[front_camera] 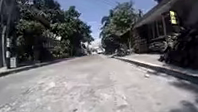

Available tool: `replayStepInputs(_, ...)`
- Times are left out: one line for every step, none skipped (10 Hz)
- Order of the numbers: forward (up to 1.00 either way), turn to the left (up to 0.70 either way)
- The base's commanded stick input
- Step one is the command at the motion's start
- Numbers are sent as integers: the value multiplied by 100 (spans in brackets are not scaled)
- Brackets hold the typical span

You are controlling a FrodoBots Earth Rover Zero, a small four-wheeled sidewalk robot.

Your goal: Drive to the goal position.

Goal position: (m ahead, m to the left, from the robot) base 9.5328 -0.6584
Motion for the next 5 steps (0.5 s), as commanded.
replayStepInputs(100,0)
replayStepInputs(100,0)
replayStepInputs(100,0)
replayStepInputs(100,0)
replayStepInputs(100,0)
